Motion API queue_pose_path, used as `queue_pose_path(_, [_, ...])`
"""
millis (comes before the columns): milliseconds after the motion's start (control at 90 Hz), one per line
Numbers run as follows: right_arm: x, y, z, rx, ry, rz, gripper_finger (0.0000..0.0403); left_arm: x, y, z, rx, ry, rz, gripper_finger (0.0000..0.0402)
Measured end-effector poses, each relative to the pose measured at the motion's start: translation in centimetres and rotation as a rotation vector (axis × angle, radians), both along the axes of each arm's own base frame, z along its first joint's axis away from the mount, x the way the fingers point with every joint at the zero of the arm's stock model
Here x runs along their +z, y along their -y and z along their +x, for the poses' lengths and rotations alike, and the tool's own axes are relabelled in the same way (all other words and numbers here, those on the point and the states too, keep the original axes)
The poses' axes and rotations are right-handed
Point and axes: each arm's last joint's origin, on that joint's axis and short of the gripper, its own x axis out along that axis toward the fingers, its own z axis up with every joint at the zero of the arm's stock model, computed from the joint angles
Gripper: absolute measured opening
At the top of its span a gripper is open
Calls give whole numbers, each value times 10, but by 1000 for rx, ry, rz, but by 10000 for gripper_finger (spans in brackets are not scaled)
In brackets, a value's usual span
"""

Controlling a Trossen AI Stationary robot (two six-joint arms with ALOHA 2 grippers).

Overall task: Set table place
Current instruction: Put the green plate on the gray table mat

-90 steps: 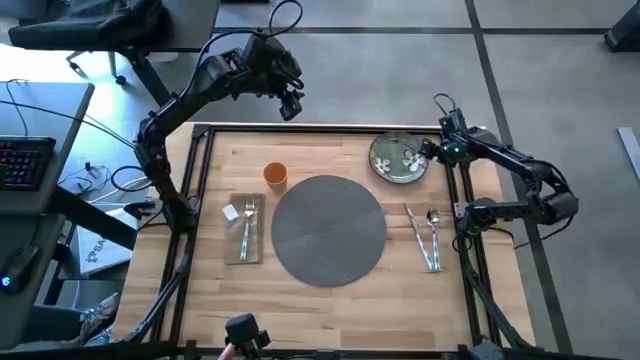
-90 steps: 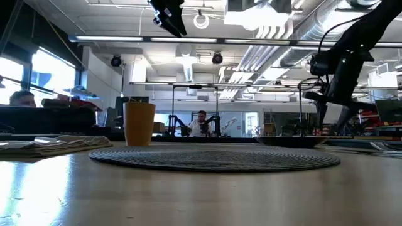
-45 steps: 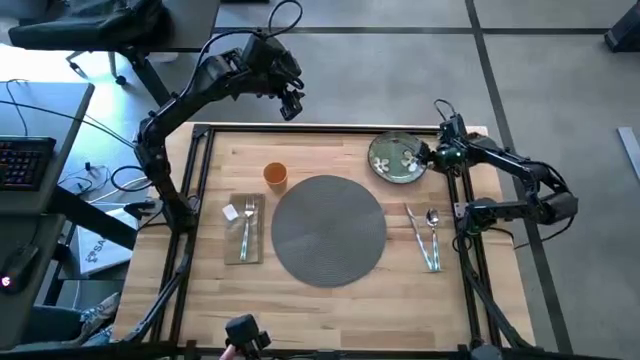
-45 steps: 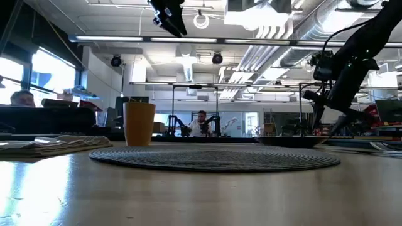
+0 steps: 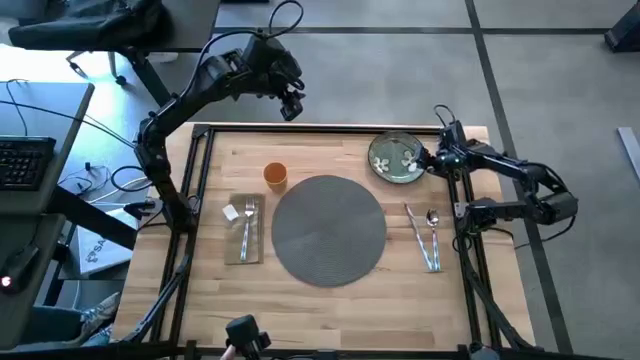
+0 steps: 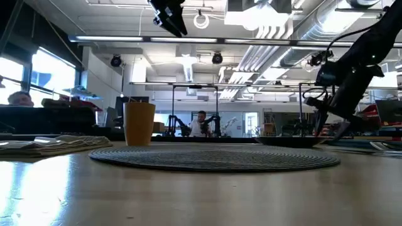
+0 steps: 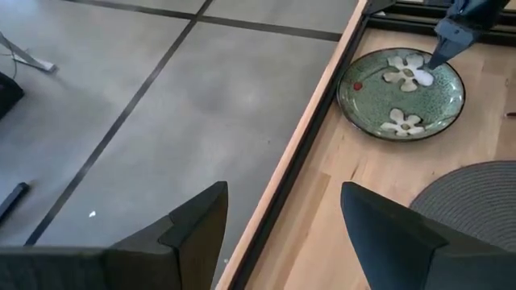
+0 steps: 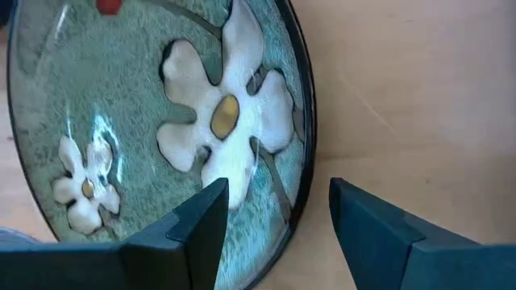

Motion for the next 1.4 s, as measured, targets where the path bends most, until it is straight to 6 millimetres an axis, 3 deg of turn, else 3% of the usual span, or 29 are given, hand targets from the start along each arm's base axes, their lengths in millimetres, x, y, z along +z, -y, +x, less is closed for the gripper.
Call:
queue_pose_path(344, [-8, 1, 0, -46, 61, -86, 193, 0, 2, 2, -7, 0, -1, 223])
queue_pose_path(1089, [-8, 2, -1, -45, 10, -112, 193, 0, 2, 2, -3, 4, -4, 223])
queue_pose_path(1400, [-9, -5, 8, 34, 47, -71, 193, 0, 2, 2, 16, 18, -21, 223])
